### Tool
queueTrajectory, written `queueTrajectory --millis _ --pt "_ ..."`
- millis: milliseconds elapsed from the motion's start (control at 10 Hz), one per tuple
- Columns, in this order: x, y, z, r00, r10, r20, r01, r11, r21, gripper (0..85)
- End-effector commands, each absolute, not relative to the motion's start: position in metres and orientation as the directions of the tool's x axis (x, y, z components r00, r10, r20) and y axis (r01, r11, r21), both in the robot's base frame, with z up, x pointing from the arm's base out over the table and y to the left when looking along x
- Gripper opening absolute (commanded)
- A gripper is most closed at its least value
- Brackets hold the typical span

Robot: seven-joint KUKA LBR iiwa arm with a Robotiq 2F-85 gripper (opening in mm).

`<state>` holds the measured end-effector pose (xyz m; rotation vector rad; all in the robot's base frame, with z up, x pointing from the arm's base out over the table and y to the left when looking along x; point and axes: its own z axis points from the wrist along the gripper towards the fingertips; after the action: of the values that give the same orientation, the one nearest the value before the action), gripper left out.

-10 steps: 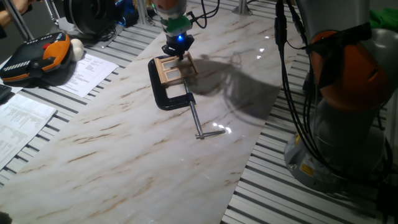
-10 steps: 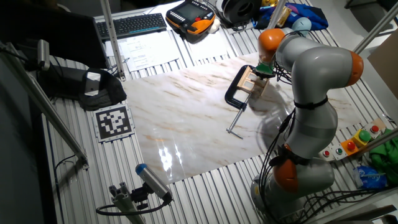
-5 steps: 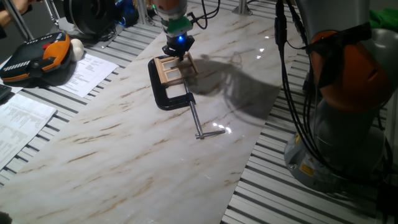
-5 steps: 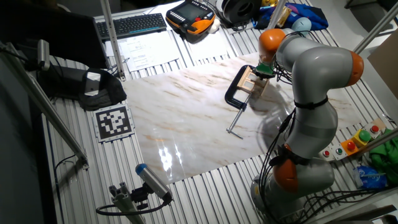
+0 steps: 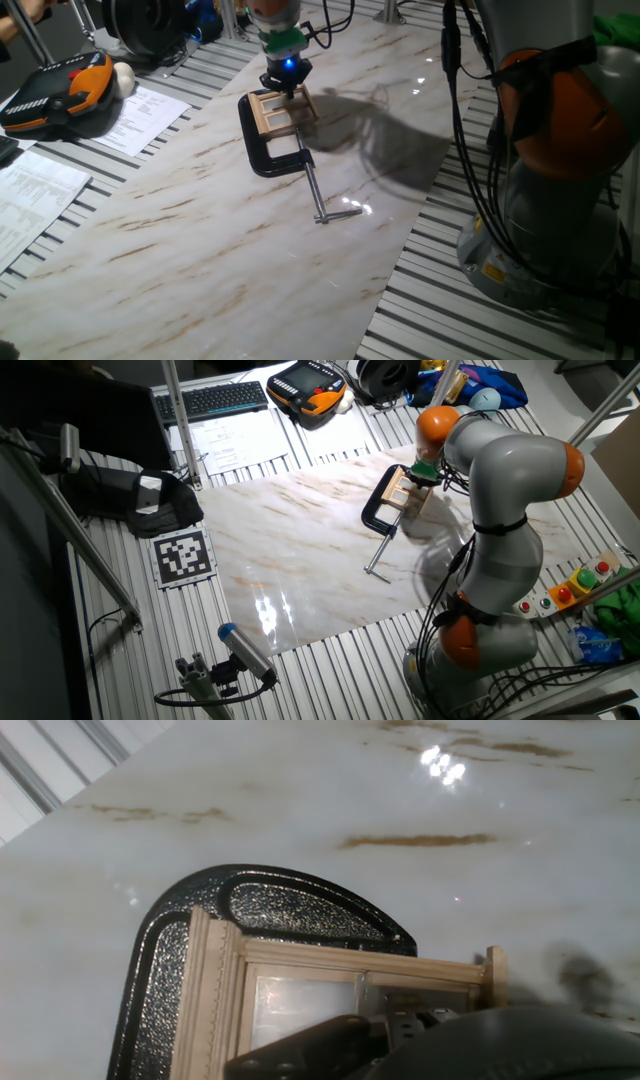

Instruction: Open a sliding window

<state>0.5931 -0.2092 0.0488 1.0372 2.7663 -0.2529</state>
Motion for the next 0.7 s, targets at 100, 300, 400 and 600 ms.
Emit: queueTrajectory --millis 100,300,400,600 --pt "0.5941 -0.2082 0.0484 -0.736 0.640 -0.221 0.669 0.737 -0.093 0.0" --pt "0.5949 -0.2075 0.0478 -0.734 0.642 -0.222 0.671 0.735 -0.093 0.0" --pt "0.5954 -0.2069 0.0476 -0.734 0.642 -0.222 0.671 0.735 -0.093 0.0" --pt "0.5966 -0.2049 0.0482 -0.733 0.643 -0.223 0.673 0.734 -0.096 0.0"
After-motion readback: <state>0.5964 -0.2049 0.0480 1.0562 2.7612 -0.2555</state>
